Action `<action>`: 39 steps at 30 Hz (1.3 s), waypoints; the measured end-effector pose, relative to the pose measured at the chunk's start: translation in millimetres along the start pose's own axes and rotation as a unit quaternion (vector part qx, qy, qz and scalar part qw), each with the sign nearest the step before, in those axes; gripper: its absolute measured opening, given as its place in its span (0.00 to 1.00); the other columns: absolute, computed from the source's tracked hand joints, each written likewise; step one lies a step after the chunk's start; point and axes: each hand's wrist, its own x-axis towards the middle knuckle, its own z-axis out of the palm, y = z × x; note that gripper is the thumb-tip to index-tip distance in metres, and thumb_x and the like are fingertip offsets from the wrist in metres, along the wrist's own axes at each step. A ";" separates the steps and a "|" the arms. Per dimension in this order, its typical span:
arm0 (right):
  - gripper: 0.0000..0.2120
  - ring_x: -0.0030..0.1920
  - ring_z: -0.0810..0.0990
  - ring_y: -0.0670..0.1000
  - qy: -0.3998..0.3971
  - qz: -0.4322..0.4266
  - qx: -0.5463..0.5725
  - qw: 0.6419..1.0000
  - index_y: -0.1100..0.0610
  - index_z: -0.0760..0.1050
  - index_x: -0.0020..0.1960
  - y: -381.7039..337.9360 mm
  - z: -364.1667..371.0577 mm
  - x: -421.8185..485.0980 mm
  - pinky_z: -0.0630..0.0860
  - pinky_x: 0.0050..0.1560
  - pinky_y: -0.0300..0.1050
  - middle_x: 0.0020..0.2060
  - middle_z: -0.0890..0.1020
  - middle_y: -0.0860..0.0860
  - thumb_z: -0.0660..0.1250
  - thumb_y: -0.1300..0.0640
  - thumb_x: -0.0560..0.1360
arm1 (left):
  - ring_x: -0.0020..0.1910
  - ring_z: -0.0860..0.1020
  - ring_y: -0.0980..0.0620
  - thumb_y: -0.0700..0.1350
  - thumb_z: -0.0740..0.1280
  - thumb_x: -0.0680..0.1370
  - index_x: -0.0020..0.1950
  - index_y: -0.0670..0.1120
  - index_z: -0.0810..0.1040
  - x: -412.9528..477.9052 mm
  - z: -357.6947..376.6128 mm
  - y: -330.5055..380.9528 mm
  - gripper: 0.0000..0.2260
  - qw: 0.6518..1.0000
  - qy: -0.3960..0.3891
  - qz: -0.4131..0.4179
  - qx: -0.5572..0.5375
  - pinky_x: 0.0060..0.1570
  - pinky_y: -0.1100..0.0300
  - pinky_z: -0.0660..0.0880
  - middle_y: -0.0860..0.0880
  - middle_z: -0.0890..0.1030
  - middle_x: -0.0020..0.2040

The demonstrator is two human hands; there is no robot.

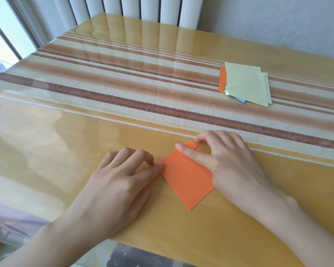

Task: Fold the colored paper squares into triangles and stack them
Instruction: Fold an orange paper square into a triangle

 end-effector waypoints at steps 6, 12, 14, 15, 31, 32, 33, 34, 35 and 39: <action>0.37 0.60 0.69 0.59 -0.011 0.061 -0.036 0.997 0.47 0.75 0.67 8.2 4.0 -2.0 0.61 0.62 0.55 0.60 0.76 0.57 0.49 0.69 0.63 | 0.48 0.72 0.49 0.44 0.56 0.73 0.61 0.45 0.80 0.1 0.9 1.0 0.20 1.000 -0.017 -0.012 -0.015 0.46 0.53 0.68 0.51 0.77 0.54; 0.41 0.74 0.56 0.38 -0.095 0.059 0.364 0.925 0.42 0.67 0.70 27.9 -17.3 -19.7 0.51 0.73 0.34 0.72 0.64 0.35 0.50 0.75 0.66 | 0.46 0.71 0.52 0.46 0.57 0.72 0.58 0.47 0.81 4.7 0.5 5.2 0.19 0.998 -0.020 -0.035 -0.048 0.43 0.54 0.72 0.53 0.76 0.51; 0.37 0.73 0.55 0.34 -0.119 0.079 0.454 0.879 0.41 0.66 0.70 30.5 -30.5 -34.7 0.51 0.68 0.25 0.70 0.64 0.31 0.54 0.70 0.67 | 0.47 0.72 0.54 0.48 0.58 0.74 0.58 0.48 0.81 5.0 0.5 4.2 0.17 0.997 -0.016 -0.041 -0.071 0.44 0.54 0.74 0.54 0.75 0.53; 0.34 0.73 0.54 0.34 -0.130 0.077 0.468 0.871 0.40 0.65 0.70 28.8 -34.1 -42.2 0.51 0.68 0.26 0.71 0.64 0.32 0.58 0.65 0.69 | 0.49 0.72 0.54 0.50 0.59 0.75 0.58 0.48 0.80 4.9 1.0 3.3 0.16 0.996 -0.014 -0.041 -0.083 0.46 0.54 0.74 0.55 0.75 0.54; 0.19 0.45 0.70 0.51 0.105 0.245 0.239 0.934 0.54 0.71 0.36 -26.3 3.5 -22.5 0.71 0.48 0.50 0.39 0.73 0.47 0.54 0.42 0.76 | 0.50 0.67 0.54 0.56 0.70 0.73 0.36 0.57 0.74 35.9 16.0 2.5 0.09 0.956 0.026 -0.206 -0.207 0.49 0.66 0.64 0.57 0.73 0.49; 0.17 0.44 0.69 0.52 0.111 0.255 0.201 0.939 0.53 0.68 0.35 -28.3 5.6 -18.8 0.72 0.46 0.51 0.38 0.72 0.48 0.54 0.43 0.75 | 0.49 0.66 0.54 0.60 0.68 0.73 0.35 0.58 0.72 36.9 19.3 3.6 0.11 0.959 0.033 -0.209 -0.189 0.49 0.62 0.64 0.57 0.72 0.48; 0.15 0.43 0.68 0.53 0.117 0.258 0.164 0.945 0.52 0.66 0.35 -29.9 7.2 -16.3 0.73 0.43 0.51 0.38 0.72 0.49 0.54 0.44 0.75 | 0.48 0.66 0.54 0.63 0.64 0.71 0.35 0.57 0.71 37.2 22.2 4.2 0.12 0.963 0.041 -0.206 -0.167 0.49 0.59 0.65 0.56 0.72 0.47; 0.14 0.42 0.69 0.54 0.120 0.260 0.125 0.950 0.52 0.65 0.36 -31.3 8.5 -15.3 0.73 0.41 0.50 0.37 0.72 0.50 0.55 0.44 0.74 | 0.46 0.66 0.53 0.65 0.60 0.70 0.36 0.55 0.72 36.9 24.1 4.7 0.14 0.968 0.046 -0.201 -0.144 0.47 0.57 0.65 0.56 0.71 0.46; 0.14 0.42 0.70 0.55 0.116 0.267 0.089 0.952 0.53 0.67 0.36 -33.2 9.4 -15.3 0.73 0.40 0.50 0.37 0.73 0.51 0.55 0.44 0.74 | 0.45 0.66 0.53 0.65 0.58 0.70 0.38 0.53 0.73 35.8 25.4 4.4 0.16 0.971 0.052 -0.196 -0.127 0.46 0.55 0.66 0.55 0.71 0.46; 0.15 0.44 0.74 0.60 0.092 0.316 0.015 0.944 0.58 0.74 0.45 -34.8 6.9 -13.7 0.73 0.39 0.52 0.41 0.75 0.56 0.65 0.45 0.73 | 0.44 0.69 0.51 0.57 0.58 0.76 0.47 0.50 0.77 33.3 19.7 5.0 0.13 0.986 0.052 -0.121 -0.102 0.41 0.52 0.71 0.55 0.73 0.47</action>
